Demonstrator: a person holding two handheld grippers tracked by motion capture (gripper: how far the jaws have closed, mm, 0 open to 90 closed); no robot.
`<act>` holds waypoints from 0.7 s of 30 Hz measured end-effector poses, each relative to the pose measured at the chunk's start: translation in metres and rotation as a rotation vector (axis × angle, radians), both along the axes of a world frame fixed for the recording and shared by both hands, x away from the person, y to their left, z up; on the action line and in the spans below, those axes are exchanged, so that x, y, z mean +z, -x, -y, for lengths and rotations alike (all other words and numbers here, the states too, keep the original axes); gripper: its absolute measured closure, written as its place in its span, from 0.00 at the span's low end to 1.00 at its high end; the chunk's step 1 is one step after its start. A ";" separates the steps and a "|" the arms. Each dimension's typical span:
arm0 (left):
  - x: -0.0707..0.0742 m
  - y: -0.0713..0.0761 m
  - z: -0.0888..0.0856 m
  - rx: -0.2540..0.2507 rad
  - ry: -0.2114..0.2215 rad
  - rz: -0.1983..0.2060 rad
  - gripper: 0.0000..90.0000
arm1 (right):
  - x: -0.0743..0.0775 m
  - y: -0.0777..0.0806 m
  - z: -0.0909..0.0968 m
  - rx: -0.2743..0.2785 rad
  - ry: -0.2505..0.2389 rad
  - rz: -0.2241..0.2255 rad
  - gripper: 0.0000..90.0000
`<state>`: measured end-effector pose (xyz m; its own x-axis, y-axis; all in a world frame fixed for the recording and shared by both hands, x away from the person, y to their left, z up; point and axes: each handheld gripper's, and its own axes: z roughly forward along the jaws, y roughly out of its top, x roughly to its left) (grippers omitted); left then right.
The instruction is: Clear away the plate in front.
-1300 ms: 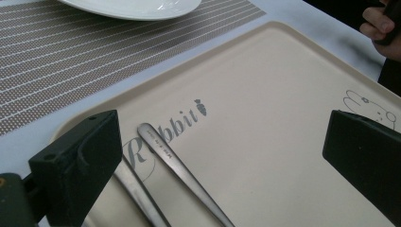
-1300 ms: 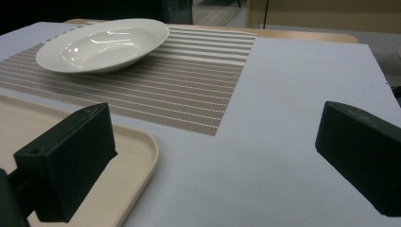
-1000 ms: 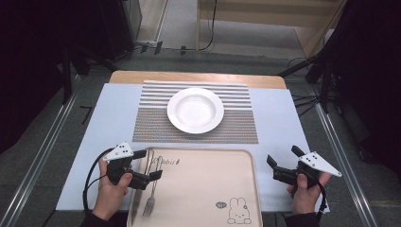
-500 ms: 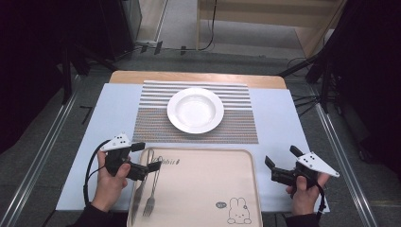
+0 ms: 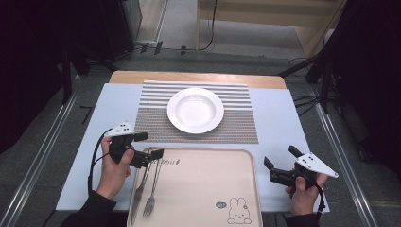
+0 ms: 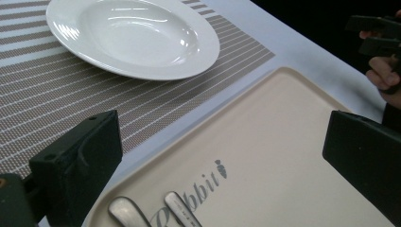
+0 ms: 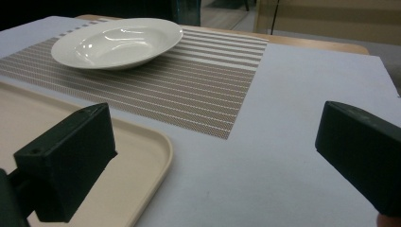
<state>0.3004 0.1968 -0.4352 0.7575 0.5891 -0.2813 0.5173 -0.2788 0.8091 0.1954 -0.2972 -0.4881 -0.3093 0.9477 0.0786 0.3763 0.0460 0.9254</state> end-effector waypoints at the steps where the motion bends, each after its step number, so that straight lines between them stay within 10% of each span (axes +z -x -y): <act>1: 0.000 -0.001 0.001 -0.001 0.001 -0.001 0.00 | 0.000 0.000 0.000 0.002 0.000 0.000 0.00; 21: 0.010 -0.028 0.015 -0.002 -0.002 0.003 0.00 | -0.002 0.000 -0.001 0.023 0.003 -0.002 0.00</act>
